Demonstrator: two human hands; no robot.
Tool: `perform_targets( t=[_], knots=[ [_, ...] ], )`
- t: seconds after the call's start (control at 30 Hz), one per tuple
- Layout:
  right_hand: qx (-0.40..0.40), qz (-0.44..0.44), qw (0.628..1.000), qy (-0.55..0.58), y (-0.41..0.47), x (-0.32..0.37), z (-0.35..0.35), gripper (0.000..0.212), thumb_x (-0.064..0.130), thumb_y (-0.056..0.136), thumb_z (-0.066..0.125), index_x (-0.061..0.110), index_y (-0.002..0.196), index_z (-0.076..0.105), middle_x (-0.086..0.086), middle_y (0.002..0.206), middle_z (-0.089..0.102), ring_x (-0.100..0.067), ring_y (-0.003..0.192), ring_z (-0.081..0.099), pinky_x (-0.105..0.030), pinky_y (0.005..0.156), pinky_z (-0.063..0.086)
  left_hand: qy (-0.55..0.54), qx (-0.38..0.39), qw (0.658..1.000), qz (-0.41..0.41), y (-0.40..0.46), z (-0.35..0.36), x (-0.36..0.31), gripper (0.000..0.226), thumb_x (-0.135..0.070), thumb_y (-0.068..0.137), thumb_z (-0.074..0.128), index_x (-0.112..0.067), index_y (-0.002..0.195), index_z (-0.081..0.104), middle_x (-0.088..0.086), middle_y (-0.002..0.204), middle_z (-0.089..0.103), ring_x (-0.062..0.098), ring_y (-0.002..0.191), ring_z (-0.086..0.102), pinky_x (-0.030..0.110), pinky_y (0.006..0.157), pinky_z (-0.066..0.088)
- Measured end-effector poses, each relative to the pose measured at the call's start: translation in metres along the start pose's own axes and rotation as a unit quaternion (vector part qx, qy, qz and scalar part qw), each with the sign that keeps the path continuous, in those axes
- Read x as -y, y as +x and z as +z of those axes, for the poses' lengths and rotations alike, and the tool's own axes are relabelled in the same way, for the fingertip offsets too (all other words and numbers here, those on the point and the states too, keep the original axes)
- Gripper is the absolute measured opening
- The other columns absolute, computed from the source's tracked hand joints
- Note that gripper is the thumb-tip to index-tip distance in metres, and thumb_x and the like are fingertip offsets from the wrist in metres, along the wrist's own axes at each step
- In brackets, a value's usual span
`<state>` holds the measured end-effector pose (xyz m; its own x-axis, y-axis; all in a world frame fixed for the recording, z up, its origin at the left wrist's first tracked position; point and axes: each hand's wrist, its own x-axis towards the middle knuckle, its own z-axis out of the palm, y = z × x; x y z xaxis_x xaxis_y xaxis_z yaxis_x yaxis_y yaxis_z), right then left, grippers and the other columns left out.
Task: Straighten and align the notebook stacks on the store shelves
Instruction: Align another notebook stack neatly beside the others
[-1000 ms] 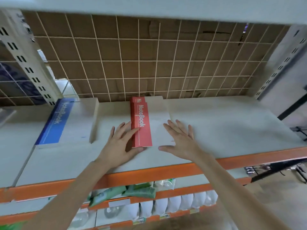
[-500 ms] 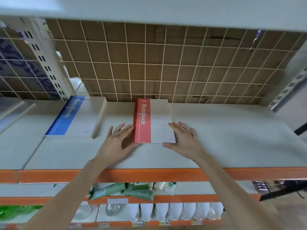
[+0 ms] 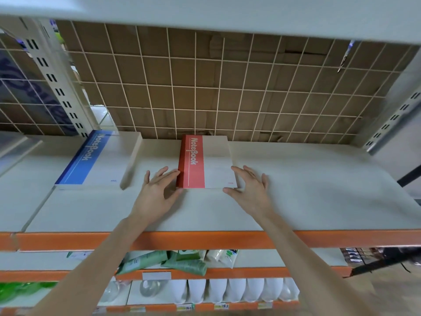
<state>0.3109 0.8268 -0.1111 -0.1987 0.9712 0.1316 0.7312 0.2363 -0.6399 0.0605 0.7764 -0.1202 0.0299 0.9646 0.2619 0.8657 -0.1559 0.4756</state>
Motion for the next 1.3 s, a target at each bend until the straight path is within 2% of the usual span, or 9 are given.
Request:
perform_targets(
  t=[0.13,0.2,0.37,0.7,0.8,0.93,1.03,1.13,1.3],
  knots=[
    [-0.02,0.005,1.0,0.008,0.001,-0.001,0.003,0.057,0.034,0.084,0.068,0.023,0.136,0.047,0.008,0.116,0.065,-0.004,0.143,0.017,-0.041,0.114,-0.01,-0.009,-0.025,1.0,-0.002,0.0,0.003,0.0,0.045,-0.027,0.091,0.06,-0.015,0.134,0.052,-0.001,0.137,0.052,0.017,0.139,0.03,0.046,0.117,0.004],
    [-0.019,0.001,1.0,0.012,-0.001,-0.001,0.005,0.055,0.033,0.085,0.067,0.023,0.136,0.047,0.007,0.114,0.066,-0.005,0.143,0.017,-0.042,0.115,-0.009,-0.013,-0.035,0.999,0.0,-0.001,0.004,0.0,0.044,-0.024,0.09,0.061,-0.014,0.132,0.053,0.001,0.135,0.054,0.018,0.138,0.033,0.048,0.117,0.006],
    [-0.015,-0.019,1.0,0.006,-0.003,0.0,0.009,0.052,0.032,0.089,0.063,0.023,0.137,0.046,0.006,0.141,0.049,-0.006,0.144,0.016,-0.042,0.115,-0.009,-0.031,-0.046,0.998,-0.005,-0.002,0.004,-0.002,0.041,-0.014,0.09,0.061,-0.011,0.13,0.055,0.006,0.129,0.059,0.02,0.136,0.038,0.048,0.117,0.01],
    [-0.01,-0.048,0.998,-0.047,-0.004,-0.006,0.013,0.05,0.033,0.094,0.054,0.022,0.141,0.04,0.007,0.146,0.041,-0.005,0.144,0.011,-0.039,0.112,-0.015,-0.03,-0.055,0.998,-0.01,-0.002,0.003,-0.007,0.036,-0.012,0.089,0.062,-0.009,0.124,0.06,0.005,0.127,0.06,0.02,0.132,0.043,0.047,0.116,0.012],
    [-0.017,-0.066,0.992,-0.105,-0.004,-0.006,0.015,0.05,0.036,0.096,0.049,0.02,0.142,0.038,0.007,0.146,0.041,-0.006,0.145,0.012,-0.04,0.111,-0.016,-0.034,-0.054,0.998,-0.018,-0.002,0.002,-0.006,0.036,-0.014,0.088,0.063,-0.011,0.124,0.06,0.004,0.128,0.06,0.02,0.132,0.043,0.047,0.116,0.011],
    [-0.033,-0.081,0.982,-0.167,-0.004,-0.005,0.016,0.053,0.039,0.096,0.046,0.019,0.144,0.036,0.007,0.146,0.041,-0.009,0.145,0.011,-0.044,0.111,-0.016,-0.027,-0.016,0.999,-0.03,-0.003,-0.004,-0.008,0.043,-0.021,0.09,0.061,-0.017,0.132,0.052,-0.003,0.136,0.053,0.016,0.138,0.032,0.043,0.116,0.004],
    [-0.008,-0.079,0.98,-0.181,-0.007,-0.002,0.012,0.065,0.048,0.094,0.045,0.02,0.149,0.025,0.006,0.154,0.027,-0.012,0.146,0.0,-0.046,0.112,-0.014,0.012,0.029,1.0,-0.003,-0.009,-0.018,-0.003,0.061,-0.031,0.091,0.06,-0.021,0.144,0.033,-0.003,0.15,0.033,0.015,0.144,0.015,0.039,0.117,0.001],
    [0.008,-0.105,0.982,-0.156,-0.002,0.011,0.009,0.069,0.052,0.092,0.046,0.022,0.15,0.022,0.007,0.158,0.016,-0.012,0.147,-0.005,-0.05,0.117,-0.005,0.021,-0.032,0.999,-0.009,-0.025,-0.055,0.008,0.07,-0.043,0.085,0.053,-0.019,0.146,0.028,0.0,0.154,0.024,0.016,0.144,0.015,0.034,0.116,0.003],
    [0.041,-0.17,0.982,-0.074,0.013,0.09,0.036,0.069,0.043,0.091,0.055,0.019,0.149,0.024,0.004,0.157,0.019,-0.013,0.146,0.002,-0.042,0.114,0.0,0.101,-0.086,0.989,-0.063,-0.079,-0.12,0.041,0.063,-0.03,0.091,0.059,-0.014,0.145,0.032,0.003,0.153,0.026,0.02,0.143,0.02,0.04,0.117,0.008]
  ],
)
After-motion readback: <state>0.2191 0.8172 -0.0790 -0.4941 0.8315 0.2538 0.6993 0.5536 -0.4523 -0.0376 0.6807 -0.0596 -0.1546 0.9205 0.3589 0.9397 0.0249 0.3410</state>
